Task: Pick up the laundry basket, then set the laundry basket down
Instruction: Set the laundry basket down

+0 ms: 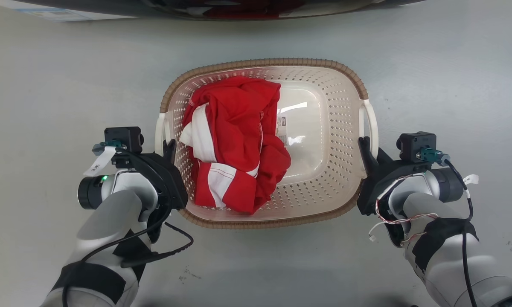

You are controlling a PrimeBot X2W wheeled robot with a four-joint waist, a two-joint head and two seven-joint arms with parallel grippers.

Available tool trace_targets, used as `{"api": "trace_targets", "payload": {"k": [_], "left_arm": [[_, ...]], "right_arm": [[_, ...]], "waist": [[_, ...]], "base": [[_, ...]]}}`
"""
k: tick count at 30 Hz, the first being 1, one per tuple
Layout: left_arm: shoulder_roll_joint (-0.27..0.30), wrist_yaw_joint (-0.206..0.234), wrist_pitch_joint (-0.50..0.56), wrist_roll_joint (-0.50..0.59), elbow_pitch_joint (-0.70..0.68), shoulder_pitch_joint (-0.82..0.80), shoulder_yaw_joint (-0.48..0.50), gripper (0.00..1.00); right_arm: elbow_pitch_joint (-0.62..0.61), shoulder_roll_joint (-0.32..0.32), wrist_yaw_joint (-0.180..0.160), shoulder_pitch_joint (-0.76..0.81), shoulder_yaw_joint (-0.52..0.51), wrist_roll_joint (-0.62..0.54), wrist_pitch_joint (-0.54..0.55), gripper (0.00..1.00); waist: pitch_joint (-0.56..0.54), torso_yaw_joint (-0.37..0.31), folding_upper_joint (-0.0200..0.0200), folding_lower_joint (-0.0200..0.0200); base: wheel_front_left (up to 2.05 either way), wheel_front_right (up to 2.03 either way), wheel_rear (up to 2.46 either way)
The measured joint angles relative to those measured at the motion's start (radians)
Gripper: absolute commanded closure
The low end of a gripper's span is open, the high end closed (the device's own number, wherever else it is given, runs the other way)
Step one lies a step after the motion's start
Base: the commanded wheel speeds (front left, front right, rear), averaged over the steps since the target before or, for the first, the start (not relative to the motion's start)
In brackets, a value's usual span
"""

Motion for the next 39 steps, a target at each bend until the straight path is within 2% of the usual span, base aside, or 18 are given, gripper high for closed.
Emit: {"api": "trace_targets", "payload": {"k": [1, 2, 3, 14, 19, 27, 39], "left_arm": [[-0.001, 0.000, 0.000, 0.000, 0.001, -0.003, 0.000, 0.76], [-0.002, 0.000, 0.000, 0.000, 0.001, -0.004, 0.000, 0.43], [-0.001, -0.002, 0.000, 0.000, 0.001, -0.004, 0.001, 0.00], [0.000, -0.002, -0.012, -0.004, 0.010, -0.003, 0.002, 0.00], [-0.001, -0.002, -0.050, -0.004, 0.011, -0.001, 0.003, 0.00], [0.011, -0.002, -0.097, 0.008, 0.013, 0.046, -0.008, 0.00], [0.018, -0.002, -0.114, 0.043, -0.023, 0.147, -0.022, 0.00]], "right_arm": [[0.001, 0.000, 0.000, 0.000, 0.000, 0.000, 0.000, 0.54], [0.001, 0.001, 0.002, 0.000, 0.000, 0.000, 0.000, 0.00], [0.001, 0.001, 0.005, -0.001, 0.000, 0.000, 0.001, 0.00], [-0.009, 0.003, 0.019, -0.006, 0.011, -0.003, 0.000, 0.00], [-0.009, 0.002, 0.026, -0.003, 0.011, -0.007, 0.000, 0.00], [-0.036, -0.006, 0.026, 0.078, -0.026, -0.002, 0.000, 0.00], [-0.120, -0.034, -0.005, 0.192, -0.084, -0.001, 0.000, 0.00]], "waist": [[-0.001, 0.000, 0.0000, 0.0000], [-0.003, 0.001, 0.0000, 0.0000], [-0.004, 0.001, 0.0000, 0.0000], [-0.051, -0.003, 0.0000, 0.0000], [-0.088, -0.007, 0.0000, 0.0000], [-0.184, -0.011, 0.0000, -0.0001], [-0.343, -0.015, -0.0001, -0.0002]], "base": [[0.00, 0.00, 0.00], [0.00, 0.00, 0.00], [0.00, 0.00, 0.00], [0.00, 0.00, 0.00], [0.00, 0.00, 0.00], [0.00, 0.00, 0.00], [0.00, 0.00, 0.00]]}}
